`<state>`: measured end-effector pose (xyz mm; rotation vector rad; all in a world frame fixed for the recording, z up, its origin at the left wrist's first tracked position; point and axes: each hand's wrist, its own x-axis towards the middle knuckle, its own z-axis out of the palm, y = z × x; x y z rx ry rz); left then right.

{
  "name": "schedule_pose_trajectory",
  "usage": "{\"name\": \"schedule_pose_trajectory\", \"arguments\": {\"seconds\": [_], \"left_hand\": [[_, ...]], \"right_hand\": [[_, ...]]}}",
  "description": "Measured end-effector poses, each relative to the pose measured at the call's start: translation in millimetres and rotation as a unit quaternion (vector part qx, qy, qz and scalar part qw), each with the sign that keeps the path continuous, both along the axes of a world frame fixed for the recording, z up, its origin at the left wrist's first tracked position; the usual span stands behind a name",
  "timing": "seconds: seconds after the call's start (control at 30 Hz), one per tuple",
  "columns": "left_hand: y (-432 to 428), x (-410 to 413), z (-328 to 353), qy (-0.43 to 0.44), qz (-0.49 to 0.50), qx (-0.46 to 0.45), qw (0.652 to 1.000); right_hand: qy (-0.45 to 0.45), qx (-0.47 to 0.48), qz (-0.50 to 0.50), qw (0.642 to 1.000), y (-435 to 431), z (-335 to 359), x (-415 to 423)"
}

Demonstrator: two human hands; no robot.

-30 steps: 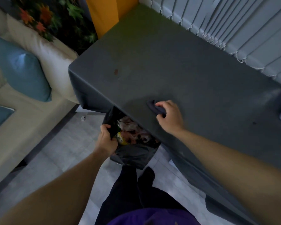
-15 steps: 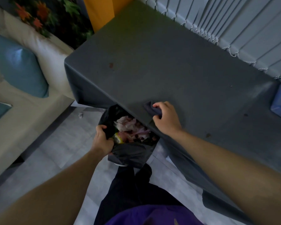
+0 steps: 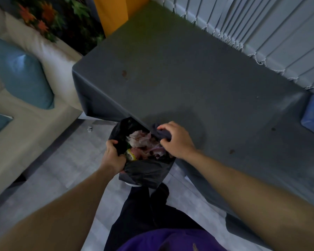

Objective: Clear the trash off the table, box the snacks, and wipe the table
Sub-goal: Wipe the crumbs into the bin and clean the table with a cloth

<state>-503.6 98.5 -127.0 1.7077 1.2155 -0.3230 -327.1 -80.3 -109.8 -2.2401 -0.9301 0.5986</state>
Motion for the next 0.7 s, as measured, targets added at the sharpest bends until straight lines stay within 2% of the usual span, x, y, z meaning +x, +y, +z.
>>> {"name": "schedule_pose_trajectory", "arguments": {"seconds": [0.07, 0.1, 0.17, 0.23, 0.3, 0.37, 0.47, 0.53, 0.57, 0.63, 0.7], "left_hand": [[2, 3, 1, -0.003, -0.002, 0.001, 1.000], [3, 4, 1, -0.003, -0.006, 0.004, 1.000], [7, 5, 1, -0.006, -0.015, 0.007, 1.000], [11, 5, 2, -0.007, -0.023, 0.004, 1.000], [17, 6, 1, -0.005, -0.026, 0.004, 1.000], [24, 7, 0, -0.001, -0.029, 0.009, 1.000], [33, 10, -4, 0.009, -0.029, 0.011, 0.999], [40, 11, -8, 0.009, -0.024, 0.014, 1.000], [44, 13, -9, 0.007, -0.021, 0.014, 1.000], [51, 17, -8, 0.001, -0.017, 0.016, 1.000], [60, 22, -5, 0.003, -0.019, 0.023, 1.000]], "right_hand": [[0.022, 0.021, 0.060, 0.998, 2, 3, -1], [0.005, 0.040, 0.046, 0.998, 4, 2, 2], [-0.052, 0.076, -0.079, 0.993, 11, 0, 16], [-0.068, 0.061, -0.229, 0.969, 16, 1, 30], [-0.062, 0.016, -0.262, 0.963, 22, -1, 37], [-0.063, 0.007, -0.180, 0.982, 26, -4, 31], [-0.006, 0.027, 0.009, 1.000, 32, -1, 18], [-0.004, 0.055, 0.051, 0.997, 39, 0, 23], [-0.019, 0.080, 0.018, 0.996, 46, -1, 30], [-0.070, 0.114, -0.115, 0.984, 61, -3, 51], [-0.100, 0.081, -0.235, 0.963, 77, -7, 74]]}}
